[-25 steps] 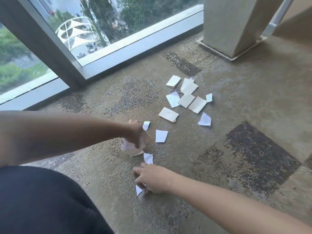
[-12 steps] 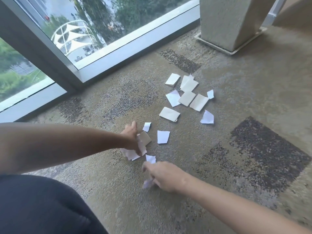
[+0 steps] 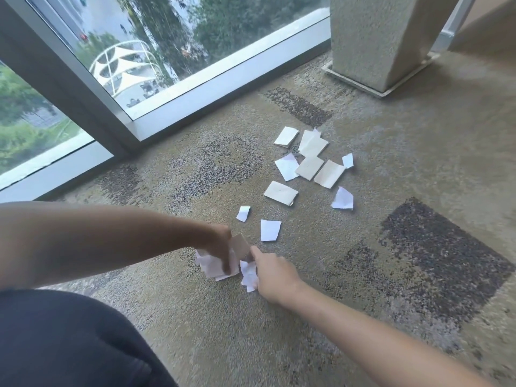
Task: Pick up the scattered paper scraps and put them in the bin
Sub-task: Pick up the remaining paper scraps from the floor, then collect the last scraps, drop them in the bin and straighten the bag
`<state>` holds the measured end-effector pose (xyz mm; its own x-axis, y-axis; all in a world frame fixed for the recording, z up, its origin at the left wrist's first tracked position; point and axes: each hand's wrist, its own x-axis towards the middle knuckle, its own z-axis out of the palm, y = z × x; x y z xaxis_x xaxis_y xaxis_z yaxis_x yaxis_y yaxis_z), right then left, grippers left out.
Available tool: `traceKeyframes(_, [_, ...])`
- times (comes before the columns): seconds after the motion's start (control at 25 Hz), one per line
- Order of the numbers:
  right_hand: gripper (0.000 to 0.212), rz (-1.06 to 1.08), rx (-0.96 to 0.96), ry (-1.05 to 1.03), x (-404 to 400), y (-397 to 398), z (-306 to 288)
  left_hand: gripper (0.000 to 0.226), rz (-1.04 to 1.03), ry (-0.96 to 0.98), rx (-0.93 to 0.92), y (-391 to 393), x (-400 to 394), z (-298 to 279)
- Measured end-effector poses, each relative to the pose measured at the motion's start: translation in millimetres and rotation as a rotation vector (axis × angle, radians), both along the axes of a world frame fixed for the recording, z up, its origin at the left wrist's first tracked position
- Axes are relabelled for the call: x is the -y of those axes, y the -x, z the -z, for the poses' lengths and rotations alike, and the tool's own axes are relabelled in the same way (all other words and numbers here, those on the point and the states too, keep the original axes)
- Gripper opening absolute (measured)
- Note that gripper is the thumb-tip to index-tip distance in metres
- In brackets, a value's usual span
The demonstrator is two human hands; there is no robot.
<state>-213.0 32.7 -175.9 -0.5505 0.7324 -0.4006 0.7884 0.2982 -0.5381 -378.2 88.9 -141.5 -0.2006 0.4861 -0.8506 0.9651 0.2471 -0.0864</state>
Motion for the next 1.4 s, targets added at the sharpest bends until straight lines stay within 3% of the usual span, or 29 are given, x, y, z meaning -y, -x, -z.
traceKeyframes(0.12, [0.017, 0.051, -0.053, 0.049, 0.2, -0.1, 4.1, 0.074, 0.036, 0.035, 0.022, 4.7, -8.6, -7.8])
traceKeyframes(0.24, [0.003, 0.078, -0.123, 0.058, 0.6, -1.6, 6.7, 0.075, 0.086, -0.077, 0.039, 5.6, -32.8, -19.9])
traceKeyframes(0.4, [0.003, 0.187, -0.16, -0.079, -29.6, -11.9, -1.9, 0.087, 0.159, -0.323, 0.008, 0.8, -63.2, -25.8])
traceKeyframes(0.52, [0.007, 0.178, -0.105, -0.146, -52.9, -17.9, -0.7, 0.095, 0.207, -0.344, 0.086, 2.4, -65.4, -16.1])
traceKeyframes(0.88, [0.006, 0.155, -0.096, -0.178, -48.8, -12.8, 9.2, 0.048, 0.27, -0.488, 0.14, -12.2, -40.3, 4.0])
traceKeyframes(1.24, [0.019, 0.194, -0.213, -0.016, -62.0, -33.4, 1.8, 0.032, 0.257, -0.404, 0.022, -15.8, -45.7, 5.7])
traceKeyframes(1.4, [0.015, 0.211, -0.28, -0.005, -81.6, -55.9, -4.8, 0.058, 0.225, -0.421, 0.027, -18.5, -45.9, 9.7])
